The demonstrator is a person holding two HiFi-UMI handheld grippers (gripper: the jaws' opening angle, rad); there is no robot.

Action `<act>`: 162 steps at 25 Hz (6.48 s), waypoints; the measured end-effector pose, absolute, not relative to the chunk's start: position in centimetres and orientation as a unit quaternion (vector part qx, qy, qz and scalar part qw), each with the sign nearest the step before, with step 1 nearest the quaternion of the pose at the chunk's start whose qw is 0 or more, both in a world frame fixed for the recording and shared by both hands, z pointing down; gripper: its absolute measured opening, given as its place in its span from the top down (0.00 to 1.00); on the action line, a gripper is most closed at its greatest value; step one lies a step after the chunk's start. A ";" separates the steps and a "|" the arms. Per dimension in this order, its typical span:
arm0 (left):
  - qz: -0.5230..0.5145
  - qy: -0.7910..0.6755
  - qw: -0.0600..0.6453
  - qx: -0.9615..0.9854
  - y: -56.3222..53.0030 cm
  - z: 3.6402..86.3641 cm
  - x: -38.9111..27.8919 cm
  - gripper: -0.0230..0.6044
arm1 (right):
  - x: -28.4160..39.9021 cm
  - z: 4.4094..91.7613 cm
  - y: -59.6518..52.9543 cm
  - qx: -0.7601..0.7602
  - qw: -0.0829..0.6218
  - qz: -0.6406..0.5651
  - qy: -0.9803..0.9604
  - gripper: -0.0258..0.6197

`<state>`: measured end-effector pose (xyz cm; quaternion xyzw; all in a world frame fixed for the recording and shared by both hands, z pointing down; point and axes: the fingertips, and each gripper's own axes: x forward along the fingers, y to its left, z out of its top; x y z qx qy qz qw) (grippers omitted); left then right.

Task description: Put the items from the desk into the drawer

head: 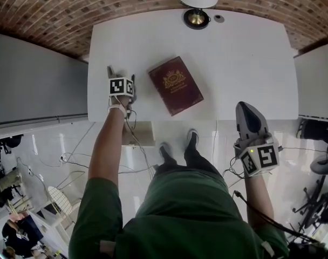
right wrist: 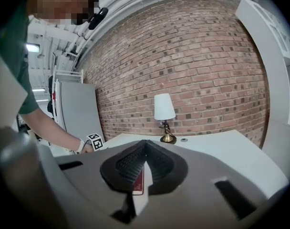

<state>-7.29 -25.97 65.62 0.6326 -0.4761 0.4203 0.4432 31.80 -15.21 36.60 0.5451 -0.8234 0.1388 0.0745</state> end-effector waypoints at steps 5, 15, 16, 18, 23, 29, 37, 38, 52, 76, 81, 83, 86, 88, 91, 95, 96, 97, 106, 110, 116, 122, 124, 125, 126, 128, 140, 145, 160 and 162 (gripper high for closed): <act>0.407 -0.472 0.438 0.648 -25.2 65.1 -7.5 0.90 | 30.4 36.6 -15.0 0.534 0.080 0.136 -0.830 0.96; 0.328 -0.482 0.419 0.697 -22.8 61.6 -8.8 0.90 | 26.7 36.2 -14.5 0.497 0.079 0.134 -0.854 0.96; 0.320 -0.483 0.417 0.700 -22.4 61.3 -8.9 0.90 | 26.1 36.3 -14.5 0.490 0.080 0.134 -0.858 0.96; 0.302 -0.489 0.416 0.705 -21.5 60.6 -9.3 0.90 | 24.9 36.4 -14.6 0.473 0.081 0.133 -0.867 0.96; 0.266 -0.509 0.409 0.709 -18.7 58.7 -11.1 0.90 | 21.1 35.8 -14.9 0.431 0.081 0.121 -0.891 0.96; 0.250 -0.522 0.370 0.726 -15.0 56.0 -11.2 0.90 | 18.1 35.5 -15.0 0.381 0.081 0.110 -0.914 0.96; 0.230 -0.521 0.312 0.760 -10.3 54.0 -11.2 0.90 | 12.6 36.2 -14.6 0.305 0.087 0.102 -0.943 0.96; 0.233 -0.518 0.305 0.764 -9.5 54.1 -11.2 0.90 | 11.9 36.3 -14.4 0.298 0.089 0.102 -0.945 0.96; 0.369 -0.369 0.219 0.825 -2.1 65.1 -11.7 0.90 | 4.1 37.8 -12.3 0.300 0.112 0.131 -0.938 0.96; 0.485 -0.268 0.164 0.816 -2.9 84.3 -12.1 0.90 | 1.9 45.9 -9.6 0.332 0.121 0.191 -0.916 0.96; 0.501 -0.246 0.155 0.815 -2.8 86.6 -11.5 0.90 | 2.3 47.2 -9.7 0.340 0.120 0.196 -0.912 0.96; 0.503 -0.238 0.153 0.816 -2.9 87.5 -11.1 0.90 | 2.4 47.8 -9.6 0.341 0.121 0.201 -0.910 0.96; 0.513 -0.226 0.150 0.814 -3.1 89.1 -10.5 0.90 | 2.5 48.8 -9.4 0.338 0.121 0.211 -0.909 0.96; 0.520 -0.218 0.149 0.812 -3.3 90.1 -10.1 0.90 | 2.6 49.5 -9.2 0.335 0.119 0.218 -0.909 0.96; 0.534 -0.192 0.170 0.805 -2.7 91.4 -9.8 0.90 | 2.8 50.4 -8.7 0.333 0.117 0.227 -0.908 0.96; 0.523 -0.180 0.210 0.806 -2.5 91.6 -9.7 0.90 | 2.7 51.1 -8.6 0.330 0.119 0.229 -0.908 0.96; 0.518 -0.189 0.211 0.808 -2.9 91.3 -9.8 0.90 | 2.7 51.2 -8.5 0.330 0.118 0.232 -0.907 0.96; 0.514 -0.196 0.209 0.808 -3.1 91.1 -9.9 0.90 | 2.7 51.3 -8.5 0.329 0.117 0.235 -0.907 0.96; 0.535 -0.179 0.170 0.808 -4.1 92.1 -9.1 0.90 | 2.9 51.6 -8.6 0.326 0.118 0.239 -0.907 0.96; 0.552 -0.167 0.163 0.801 -4.5 93.6 -9.2 0.90 | 3.2 52.6 -8.6 0.326 0.122 0.244 -0.905 0.96; 0.562 -0.156 0.164 0.796 -4.9 95.0 -9.1 0.90 | 3.5 53.8 -8.7 0.328 0.128 0.250 -0.902 0.96; 0.565 -0.146 0.176 0.793 -4.5 95.9 -8.6 0.84 | 3.5 55.0 -8.7 0.330 0.133 0.257 -0.898 0.96; 0.566 -0.144 0.178 0.792 -4.2 95.9 -8.6 0.80 | 3.4 54.9 -8.7 0.330 0.136 0.249 -0.900 0.96; 0.568 -0.142 0.177 0.791 -4.1 95.9 -8.6 0.78 | 3.3 54.8 -8.6 0.329 0.137 0.247 -0.901 0.96; 0.570 -0.142 0.174 0.790 -4.1 95.7 -8.6 0.77 | 3.3 54.6 -8.5 0.328 0.137 0.247 -0.901 0.96; 0.572 -0.144 0.168 0.790 -4.2 95.1 -8.8 0.76 | 3.4 54.1 -8.5 0.329 0.135 0.247 -0.901 0.96; 0.492 -0.253 0.169 0.815 -4.2 80.3 -10.8 0.76 | 1.9 45.3 -10.9 0.329 0.078 0.175 -0.925 0.96; 0.439 -0.341 0.176 0.812 -4.5 71.5 -13.2 0.76 | 1.3 40.6 -11.2 0.322 0.066 0.148 -0.933 0.96; 0.114 -0.539 0.221 0.804 -5.6 43.5 -16.2 0.81 | 0.6 29.5 -9.8 0.299 0.031 0.095 -0.949 0.96; 0.079 -0.547 0.218 0.804 -5.4 41.0 -16.1 0.81 | 0.7 28.6 -9.6 0.298 0.025 0.090 -0.950 0.96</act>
